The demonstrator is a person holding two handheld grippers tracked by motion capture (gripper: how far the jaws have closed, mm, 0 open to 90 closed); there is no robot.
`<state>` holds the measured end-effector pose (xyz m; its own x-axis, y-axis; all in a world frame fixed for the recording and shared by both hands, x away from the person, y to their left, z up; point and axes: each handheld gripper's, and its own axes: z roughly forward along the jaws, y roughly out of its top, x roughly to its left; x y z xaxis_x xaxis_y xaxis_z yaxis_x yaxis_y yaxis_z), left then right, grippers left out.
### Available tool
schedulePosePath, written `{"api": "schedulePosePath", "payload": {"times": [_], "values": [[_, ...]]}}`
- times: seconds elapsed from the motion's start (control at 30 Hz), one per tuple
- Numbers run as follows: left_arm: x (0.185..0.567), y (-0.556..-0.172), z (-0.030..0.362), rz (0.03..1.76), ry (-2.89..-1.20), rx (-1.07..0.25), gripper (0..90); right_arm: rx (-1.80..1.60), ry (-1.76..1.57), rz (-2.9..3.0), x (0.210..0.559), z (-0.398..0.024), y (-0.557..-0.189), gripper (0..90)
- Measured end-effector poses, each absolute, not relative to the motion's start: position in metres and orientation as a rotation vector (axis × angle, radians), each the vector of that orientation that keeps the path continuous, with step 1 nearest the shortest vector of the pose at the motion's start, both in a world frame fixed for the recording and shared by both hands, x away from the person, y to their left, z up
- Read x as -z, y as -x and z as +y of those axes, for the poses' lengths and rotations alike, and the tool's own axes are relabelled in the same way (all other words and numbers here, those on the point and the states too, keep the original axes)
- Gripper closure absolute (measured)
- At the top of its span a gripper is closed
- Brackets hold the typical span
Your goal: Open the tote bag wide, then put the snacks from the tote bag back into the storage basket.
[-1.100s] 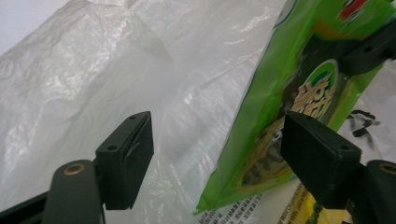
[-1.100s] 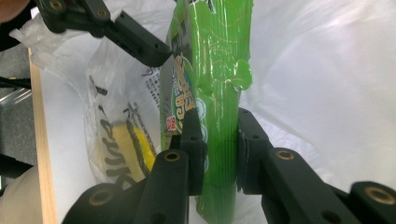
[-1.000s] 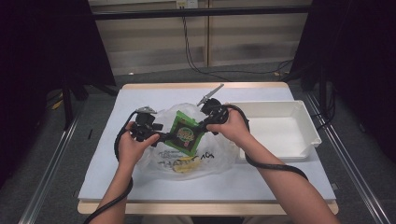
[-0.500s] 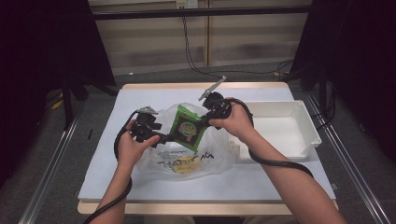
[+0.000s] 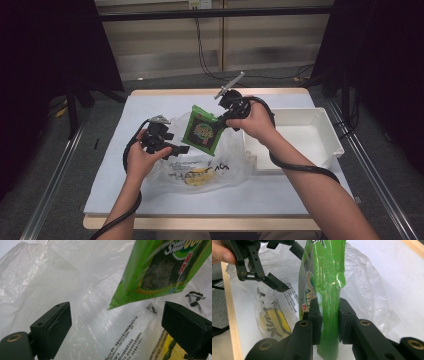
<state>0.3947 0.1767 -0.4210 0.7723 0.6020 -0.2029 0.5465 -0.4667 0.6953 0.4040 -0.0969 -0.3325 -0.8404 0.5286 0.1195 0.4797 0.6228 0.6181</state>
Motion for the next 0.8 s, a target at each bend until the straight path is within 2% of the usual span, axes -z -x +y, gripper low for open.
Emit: {"api": "schedulePosePath", "payload": {"times": [0.8], "values": [[0.425, -0.393, 0.172, 0.839, -2.177, -0.073, 6.1, -1.015, -0.841, 2.781, 0.298, -0.111, -0.405, 76.0]]}}
